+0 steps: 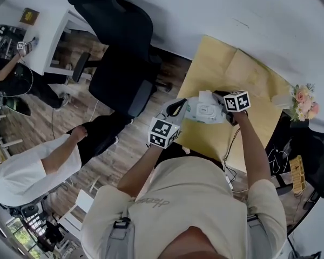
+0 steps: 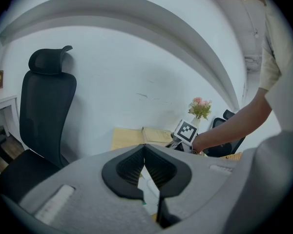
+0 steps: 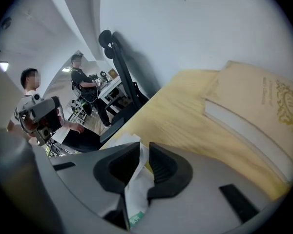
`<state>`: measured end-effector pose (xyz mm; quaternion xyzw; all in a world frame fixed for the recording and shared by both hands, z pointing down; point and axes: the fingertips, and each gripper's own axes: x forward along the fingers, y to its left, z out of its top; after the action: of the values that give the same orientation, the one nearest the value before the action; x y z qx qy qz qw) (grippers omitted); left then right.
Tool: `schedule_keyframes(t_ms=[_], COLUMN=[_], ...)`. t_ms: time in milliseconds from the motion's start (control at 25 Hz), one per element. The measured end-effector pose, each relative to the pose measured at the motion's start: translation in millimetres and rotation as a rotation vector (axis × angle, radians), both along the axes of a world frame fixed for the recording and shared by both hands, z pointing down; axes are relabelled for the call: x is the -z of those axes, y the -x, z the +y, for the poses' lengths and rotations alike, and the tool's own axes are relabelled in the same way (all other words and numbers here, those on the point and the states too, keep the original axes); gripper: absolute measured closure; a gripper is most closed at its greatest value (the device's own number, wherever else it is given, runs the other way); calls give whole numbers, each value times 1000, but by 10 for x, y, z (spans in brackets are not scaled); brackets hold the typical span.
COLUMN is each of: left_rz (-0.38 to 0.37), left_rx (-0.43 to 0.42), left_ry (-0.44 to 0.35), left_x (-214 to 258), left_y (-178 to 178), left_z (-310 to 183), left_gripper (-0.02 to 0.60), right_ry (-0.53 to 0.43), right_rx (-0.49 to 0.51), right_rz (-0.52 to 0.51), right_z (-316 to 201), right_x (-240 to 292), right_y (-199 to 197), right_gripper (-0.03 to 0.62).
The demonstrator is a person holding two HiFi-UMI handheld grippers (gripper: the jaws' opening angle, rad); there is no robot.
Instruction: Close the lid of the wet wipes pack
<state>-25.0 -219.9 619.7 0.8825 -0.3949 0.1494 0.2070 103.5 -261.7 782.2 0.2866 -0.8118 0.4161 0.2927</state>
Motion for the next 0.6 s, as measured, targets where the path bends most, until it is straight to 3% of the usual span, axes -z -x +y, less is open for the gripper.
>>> schedule_keyframes(t_ms=[600], left_rz=[7], left_rx=[-50], left_ry=[-56], left_x=[246], left_y=[-5], left_z=[109], left_gripper=[565], right_ry=[-179], right_rx=[73], right_rz=[-17], right_z=[314], right_x=[532], right_y=[45], right_gripper=[537])
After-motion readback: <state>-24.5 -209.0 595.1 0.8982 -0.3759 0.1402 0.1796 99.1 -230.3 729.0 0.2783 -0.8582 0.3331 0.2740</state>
